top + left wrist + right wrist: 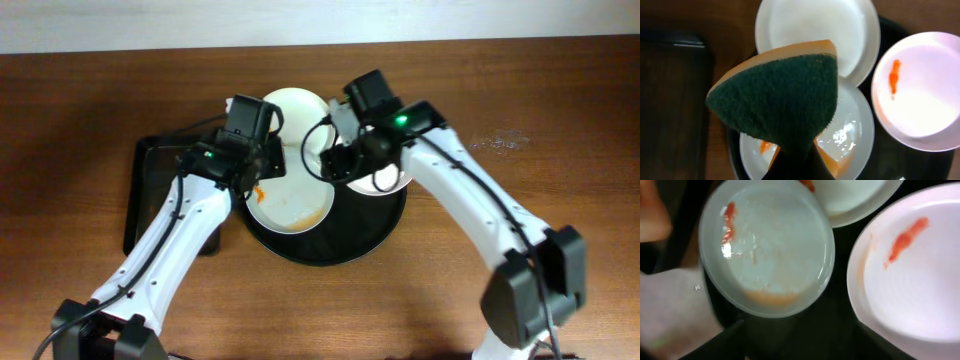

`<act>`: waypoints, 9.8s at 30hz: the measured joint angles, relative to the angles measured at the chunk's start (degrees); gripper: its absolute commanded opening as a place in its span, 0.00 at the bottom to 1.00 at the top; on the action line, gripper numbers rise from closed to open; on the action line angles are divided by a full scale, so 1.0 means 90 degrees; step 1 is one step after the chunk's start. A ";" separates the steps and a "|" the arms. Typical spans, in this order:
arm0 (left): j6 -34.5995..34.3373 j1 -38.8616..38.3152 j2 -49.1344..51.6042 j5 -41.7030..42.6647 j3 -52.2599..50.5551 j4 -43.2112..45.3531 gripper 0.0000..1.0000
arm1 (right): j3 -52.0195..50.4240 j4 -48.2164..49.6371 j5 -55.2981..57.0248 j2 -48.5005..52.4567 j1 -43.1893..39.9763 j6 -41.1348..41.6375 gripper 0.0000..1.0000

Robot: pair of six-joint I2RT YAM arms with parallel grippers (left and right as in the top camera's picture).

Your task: Clean dirty plates on tray and stack at the side

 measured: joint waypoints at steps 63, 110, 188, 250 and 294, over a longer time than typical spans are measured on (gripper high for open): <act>0.0051 -0.1129 0.0646 0.1729 0.0000 0.1236 0.00 | 0.0826 -0.2297 0.2506 -0.1129 -0.0223 0.1576 0.04; 0.0226 -0.0588 0.0971 0.1003 -0.0002 0.0770 0.01 | 0.0272 -0.2210 0.1821 -0.1134 -0.0228 0.1600 0.53; 0.0726 -0.0274 0.1491 0.0532 -0.0415 -0.0243 0.00 | -0.2817 0.1413 -0.0488 -0.0053 -0.0012 0.2273 0.54; 0.0775 -0.1540 0.2006 0.0435 -0.0238 0.1202 0.03 | -0.2941 0.0481 0.3432 -0.1287 -0.0396 0.3208 0.25; 0.0777 -0.1540 0.2006 0.0410 -0.0238 0.1326 0.01 | -0.4223 0.2499 -0.1163 -0.1253 -0.2438 0.0918 0.04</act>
